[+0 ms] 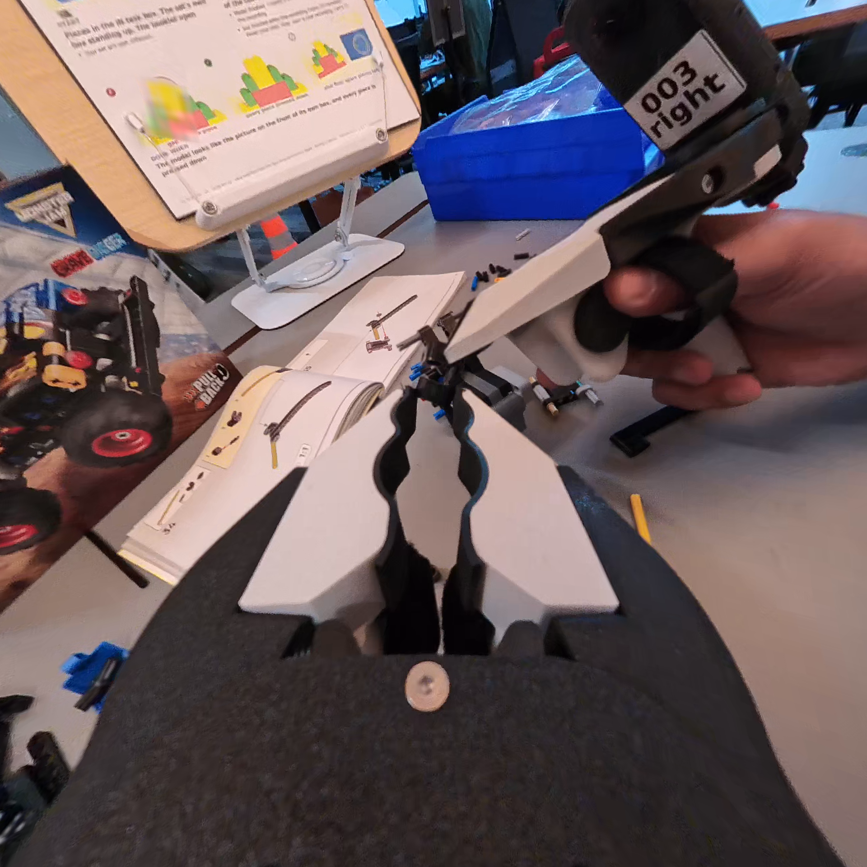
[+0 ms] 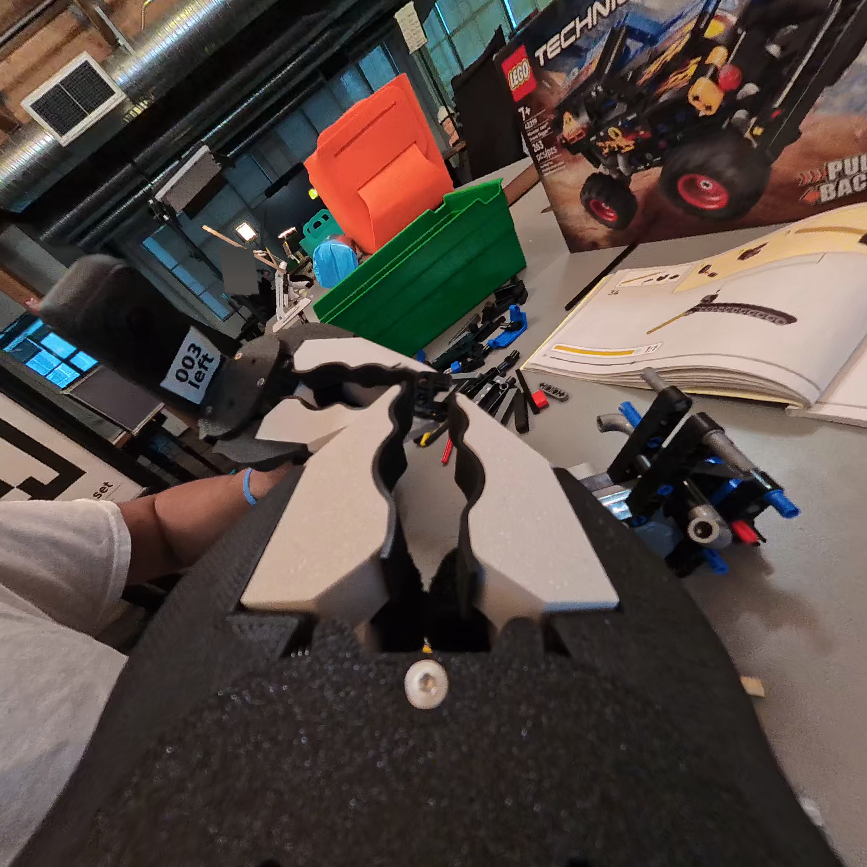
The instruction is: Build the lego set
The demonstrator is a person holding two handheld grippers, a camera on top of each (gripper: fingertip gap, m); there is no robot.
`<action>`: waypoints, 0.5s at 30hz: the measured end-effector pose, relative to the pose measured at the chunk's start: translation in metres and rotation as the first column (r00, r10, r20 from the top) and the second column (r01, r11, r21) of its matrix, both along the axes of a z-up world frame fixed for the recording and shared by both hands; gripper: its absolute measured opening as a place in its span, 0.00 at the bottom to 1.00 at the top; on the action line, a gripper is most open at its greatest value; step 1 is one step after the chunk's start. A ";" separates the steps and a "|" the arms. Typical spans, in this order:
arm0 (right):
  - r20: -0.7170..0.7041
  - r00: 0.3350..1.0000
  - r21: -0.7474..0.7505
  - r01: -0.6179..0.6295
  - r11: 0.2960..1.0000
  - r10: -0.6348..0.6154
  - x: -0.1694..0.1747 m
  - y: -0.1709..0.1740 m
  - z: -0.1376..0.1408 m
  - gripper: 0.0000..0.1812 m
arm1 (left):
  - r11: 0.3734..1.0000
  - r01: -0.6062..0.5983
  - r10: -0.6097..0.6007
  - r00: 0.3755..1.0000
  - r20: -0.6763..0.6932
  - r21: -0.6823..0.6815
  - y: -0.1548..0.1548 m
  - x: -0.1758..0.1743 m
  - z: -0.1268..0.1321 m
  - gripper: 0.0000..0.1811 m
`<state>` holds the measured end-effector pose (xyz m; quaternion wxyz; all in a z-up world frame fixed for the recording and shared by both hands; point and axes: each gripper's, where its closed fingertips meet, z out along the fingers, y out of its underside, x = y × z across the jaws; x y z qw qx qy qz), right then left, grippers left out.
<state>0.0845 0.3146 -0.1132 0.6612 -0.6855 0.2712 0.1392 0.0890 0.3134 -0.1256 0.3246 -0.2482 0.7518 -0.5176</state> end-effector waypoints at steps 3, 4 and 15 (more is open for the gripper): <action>0.004 1.000 0.000 0.009 1.000 -0.009 0.001 0.001 0.001 0.08 | 0.999 0.000 -0.001 1.000 -0.030 -0.040 0.001 0.000 0.001 0.08; -0.003 1.000 0.000 0.011 1.000 -0.011 0.001 0.002 0.000 0.08 | 0.999 -0.004 0.003 0.999 -0.033 -0.039 0.001 0.000 0.000 0.08; 0.092 0.992 -0.116 0.097 0.988 -0.086 0.007 0.009 -0.016 0.07 | 0.997 -0.073 0.072 0.988 -0.137 -0.003 0.009 0.007 -0.017 0.07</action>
